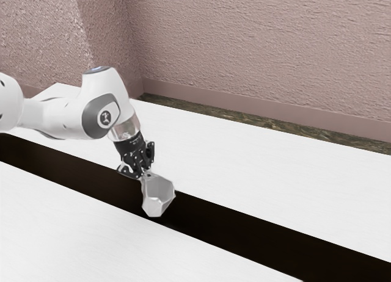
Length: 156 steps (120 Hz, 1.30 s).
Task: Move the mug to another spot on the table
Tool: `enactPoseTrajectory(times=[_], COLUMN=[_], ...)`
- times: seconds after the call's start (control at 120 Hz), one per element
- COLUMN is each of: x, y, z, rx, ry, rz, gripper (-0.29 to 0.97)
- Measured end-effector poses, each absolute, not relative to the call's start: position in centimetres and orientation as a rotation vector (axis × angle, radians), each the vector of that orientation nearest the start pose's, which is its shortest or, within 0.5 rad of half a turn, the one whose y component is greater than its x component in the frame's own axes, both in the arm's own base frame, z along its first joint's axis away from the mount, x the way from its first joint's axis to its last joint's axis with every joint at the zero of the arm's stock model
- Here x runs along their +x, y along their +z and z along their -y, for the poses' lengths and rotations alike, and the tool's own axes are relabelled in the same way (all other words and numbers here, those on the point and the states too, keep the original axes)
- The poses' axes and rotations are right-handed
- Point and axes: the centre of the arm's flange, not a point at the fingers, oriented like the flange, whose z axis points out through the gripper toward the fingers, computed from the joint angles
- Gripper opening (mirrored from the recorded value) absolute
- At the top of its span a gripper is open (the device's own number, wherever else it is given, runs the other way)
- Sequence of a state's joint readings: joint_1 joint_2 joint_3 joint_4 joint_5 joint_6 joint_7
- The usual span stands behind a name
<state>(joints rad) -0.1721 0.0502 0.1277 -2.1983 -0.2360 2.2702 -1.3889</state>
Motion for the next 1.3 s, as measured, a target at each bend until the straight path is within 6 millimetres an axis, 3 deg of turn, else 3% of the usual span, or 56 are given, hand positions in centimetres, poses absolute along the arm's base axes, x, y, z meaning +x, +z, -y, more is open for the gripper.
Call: enactPoseTrajectory(times=[0.333, 0.5, 0.6, 0.775, 1.183, 1.3], x=[52.5, 51.9, 52.1, 51.2, 50.1, 48.1], y=[36.1, 35.4, 35.0, 32.3, 29.6, 29.6], z=[-8.6, -13.7, -14.6, -16.5, -17.1, -18.4], rx=[-2.192, -2.132, -2.166, -2.224, -2.561, -2.571], ry=[0.149, 0.197, 0.225, 0.253, 0.105, 0.068], rz=[2.448, 2.653, 2.765, 2.930, 2.879, 2.941], gripper=[-0.03, -0.03, -0.03, -0.03, -0.02, -0.04])
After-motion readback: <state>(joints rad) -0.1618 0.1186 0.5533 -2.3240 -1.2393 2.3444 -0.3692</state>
